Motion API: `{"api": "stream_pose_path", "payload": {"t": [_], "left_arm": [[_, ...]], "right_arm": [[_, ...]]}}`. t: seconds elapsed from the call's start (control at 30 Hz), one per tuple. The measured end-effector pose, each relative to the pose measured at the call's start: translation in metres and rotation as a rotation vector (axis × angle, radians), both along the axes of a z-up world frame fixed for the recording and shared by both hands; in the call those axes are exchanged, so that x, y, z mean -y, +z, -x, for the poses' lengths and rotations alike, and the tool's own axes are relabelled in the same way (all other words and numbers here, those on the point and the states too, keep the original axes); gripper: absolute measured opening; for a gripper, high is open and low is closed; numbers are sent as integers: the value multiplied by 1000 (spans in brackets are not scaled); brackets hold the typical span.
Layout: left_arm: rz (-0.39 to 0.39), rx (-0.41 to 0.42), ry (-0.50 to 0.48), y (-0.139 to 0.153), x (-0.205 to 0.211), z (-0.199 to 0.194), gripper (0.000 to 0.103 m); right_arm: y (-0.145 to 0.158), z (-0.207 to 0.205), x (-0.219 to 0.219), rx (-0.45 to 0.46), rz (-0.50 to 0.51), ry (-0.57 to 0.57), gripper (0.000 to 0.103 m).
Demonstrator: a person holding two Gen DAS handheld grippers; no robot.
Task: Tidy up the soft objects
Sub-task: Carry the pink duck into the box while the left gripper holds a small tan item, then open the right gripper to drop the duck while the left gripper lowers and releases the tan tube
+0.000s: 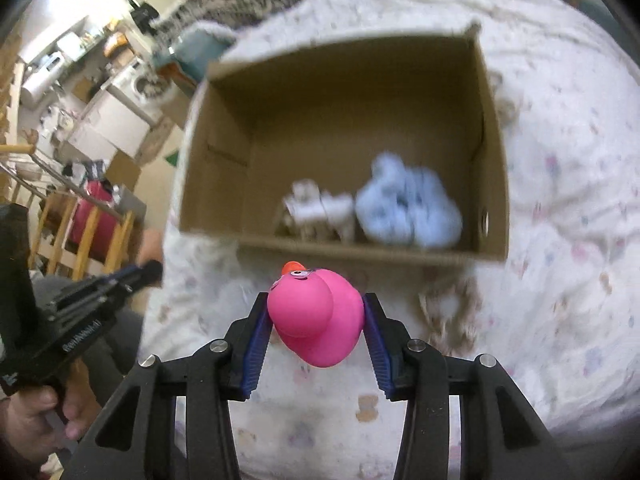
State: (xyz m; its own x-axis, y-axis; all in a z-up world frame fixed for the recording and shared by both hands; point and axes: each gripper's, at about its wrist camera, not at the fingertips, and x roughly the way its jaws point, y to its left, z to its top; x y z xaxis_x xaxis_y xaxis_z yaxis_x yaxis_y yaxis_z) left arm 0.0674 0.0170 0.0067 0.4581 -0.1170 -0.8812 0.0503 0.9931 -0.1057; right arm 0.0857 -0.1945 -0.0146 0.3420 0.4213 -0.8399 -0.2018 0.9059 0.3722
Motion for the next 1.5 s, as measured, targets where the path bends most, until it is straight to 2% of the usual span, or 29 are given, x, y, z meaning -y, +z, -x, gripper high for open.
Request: {"api": "stream_pose_path", "payload": {"t": [0.3, 0.67, 0.8, 0.97, 1.23, 1.5], "left_arm": [[-12, 52, -27, 19, 10, -44, 5], [-49, 71, -41, 7, 27, -90, 5], [-68, 74, -34, -8, 29, -96, 6], [-55, 66, -16, -28, 25, -100, 6], [-75, 78, -28, -36, 31, -101, 6], [-52, 52, -16, -41, 29, -103, 7]], "right_arm": [[17, -39, 4, 64, -15, -34, 47], [3, -73, 0, 85, -50, -75, 47], [-8, -77, 0, 89, -48, -86, 47], [-19, -75, 1, 101, -44, -97, 47], [-36, -77, -5, 84, -17, -82, 47], [-42, -79, -3, 77, -15, -91, 48]]}}
